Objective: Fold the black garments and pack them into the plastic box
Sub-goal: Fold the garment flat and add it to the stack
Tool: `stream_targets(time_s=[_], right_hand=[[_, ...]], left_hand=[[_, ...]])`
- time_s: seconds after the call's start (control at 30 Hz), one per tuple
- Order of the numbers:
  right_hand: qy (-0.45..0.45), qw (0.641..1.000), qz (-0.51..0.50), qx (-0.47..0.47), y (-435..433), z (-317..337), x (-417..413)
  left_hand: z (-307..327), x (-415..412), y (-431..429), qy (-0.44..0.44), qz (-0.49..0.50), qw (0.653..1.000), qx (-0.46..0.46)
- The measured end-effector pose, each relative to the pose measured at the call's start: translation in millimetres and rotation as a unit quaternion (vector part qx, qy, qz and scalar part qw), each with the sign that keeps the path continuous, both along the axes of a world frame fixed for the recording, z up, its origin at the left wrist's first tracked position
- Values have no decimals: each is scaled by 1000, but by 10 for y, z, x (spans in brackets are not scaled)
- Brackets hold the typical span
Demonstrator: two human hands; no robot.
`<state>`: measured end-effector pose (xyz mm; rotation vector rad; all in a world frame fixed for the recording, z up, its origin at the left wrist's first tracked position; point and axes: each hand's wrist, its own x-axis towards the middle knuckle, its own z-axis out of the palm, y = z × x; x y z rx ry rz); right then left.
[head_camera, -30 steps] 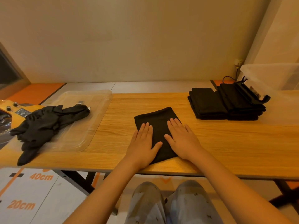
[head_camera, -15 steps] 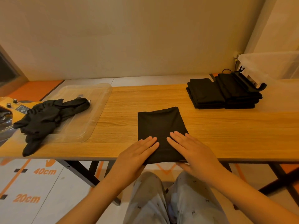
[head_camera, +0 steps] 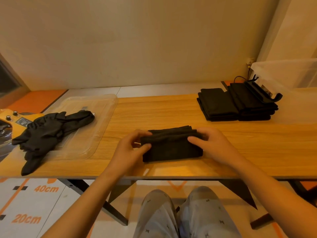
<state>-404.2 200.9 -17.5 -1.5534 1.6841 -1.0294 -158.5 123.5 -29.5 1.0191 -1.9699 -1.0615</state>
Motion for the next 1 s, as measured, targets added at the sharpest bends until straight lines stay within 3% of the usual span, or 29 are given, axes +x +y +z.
stream_targets(time_s=[0.1,0.23,0.33,0.53,0.77,1.0], right_hand=[[7,999,-32,42,-307,92,-40],[58,987,-113,97,-616,-51,-69],[116,975,-159,105,-700,-218,-38],[203,960,-187,35,-669,-334,27],[229,956,-184,-2,-709,-255,55],[273,942,-186,64,-770,-332,23]], left_hand=[[99,-146,-289,-15,43,993,110],[36,-356,-521,-58,87,984,146],[-97,-414,-533,-112,106,984,92],[-226,-440,-491,-186,112,975,-50],[-141,-441,-517,-150,131,977,-81],[-268,-501,-562,-246,123,958,-78]])
